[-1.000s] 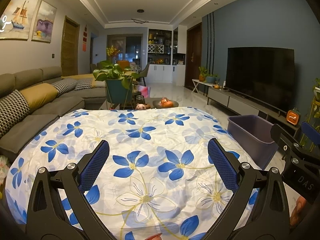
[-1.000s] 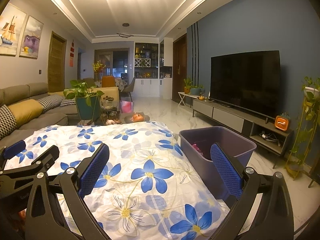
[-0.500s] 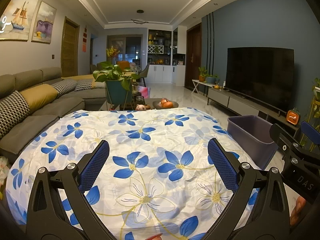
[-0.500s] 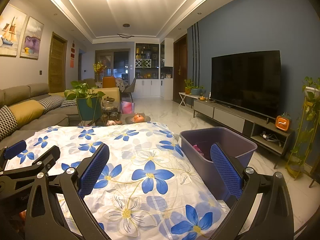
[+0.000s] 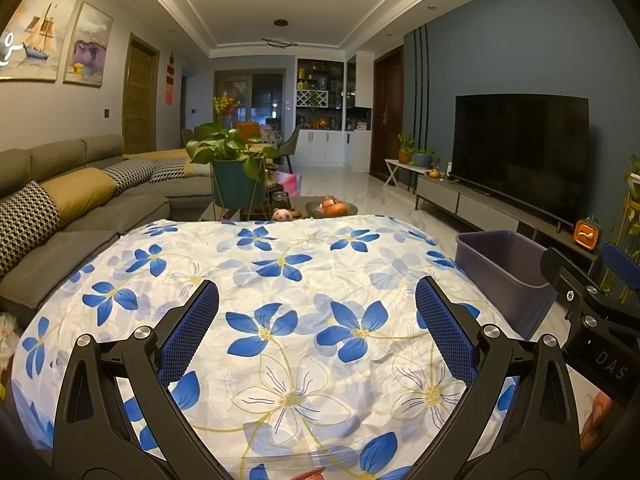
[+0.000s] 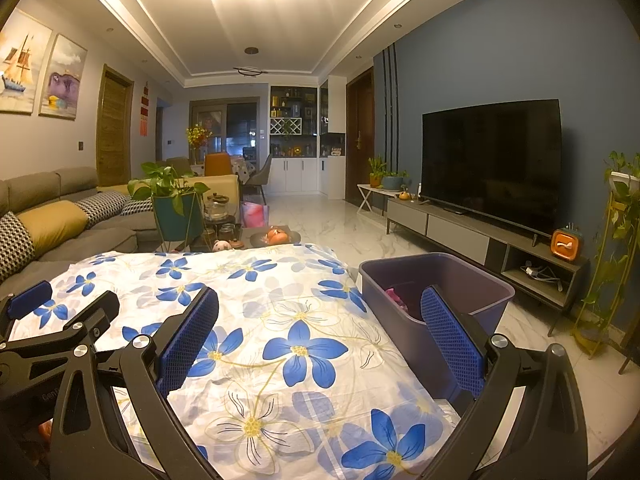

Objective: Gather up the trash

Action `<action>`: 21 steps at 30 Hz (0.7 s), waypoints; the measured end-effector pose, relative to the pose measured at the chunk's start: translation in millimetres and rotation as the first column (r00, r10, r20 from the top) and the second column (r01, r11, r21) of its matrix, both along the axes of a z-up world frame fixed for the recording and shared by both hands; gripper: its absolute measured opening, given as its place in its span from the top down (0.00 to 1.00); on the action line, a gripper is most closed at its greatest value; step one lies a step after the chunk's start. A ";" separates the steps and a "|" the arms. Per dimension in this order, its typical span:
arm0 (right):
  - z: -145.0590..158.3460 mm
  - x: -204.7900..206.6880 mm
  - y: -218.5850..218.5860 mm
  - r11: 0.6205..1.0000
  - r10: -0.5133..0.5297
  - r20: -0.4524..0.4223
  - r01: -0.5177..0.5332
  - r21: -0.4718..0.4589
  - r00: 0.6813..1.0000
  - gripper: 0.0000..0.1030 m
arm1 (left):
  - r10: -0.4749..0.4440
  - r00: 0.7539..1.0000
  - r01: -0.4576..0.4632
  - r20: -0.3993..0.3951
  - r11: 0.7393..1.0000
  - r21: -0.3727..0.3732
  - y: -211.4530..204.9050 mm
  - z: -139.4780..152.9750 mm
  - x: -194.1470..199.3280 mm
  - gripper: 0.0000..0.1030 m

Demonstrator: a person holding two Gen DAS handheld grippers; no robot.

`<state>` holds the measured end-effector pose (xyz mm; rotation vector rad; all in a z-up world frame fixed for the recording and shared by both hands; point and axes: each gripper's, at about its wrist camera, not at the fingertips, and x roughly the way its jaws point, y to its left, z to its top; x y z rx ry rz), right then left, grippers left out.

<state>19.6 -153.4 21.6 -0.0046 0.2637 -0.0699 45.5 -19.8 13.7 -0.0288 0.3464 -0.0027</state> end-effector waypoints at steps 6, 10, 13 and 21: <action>-0.3 0.1 0.1 1.000 -0.001 0.000 0.001 0.001 1.000 0.05 | 0.001 1.000 -0.001 0.001 1.000 0.000 0.3 -0.1 0.9 0.06; -0.3 0.2 0.1 1.000 -0.001 0.000 0.001 -0.001 1.000 0.05 | 0.002 1.000 -0.002 0.000 1.000 0.000 0.2 -0.4 0.9 0.06; -0.2 0.2 0.0 1.000 0.000 -0.001 0.000 0.000 1.000 0.05 | 0.003 1.000 -0.003 0.000 1.000 0.000 0.5 0.3 1.0 0.06; 0.0 0.0 0.0 1.000 -0.002 0.000 0.002 0.000 1.000 0.05 | 0.001 1.000 -0.001 0.001 1.000 -0.001 0.2 0.3 0.9 0.06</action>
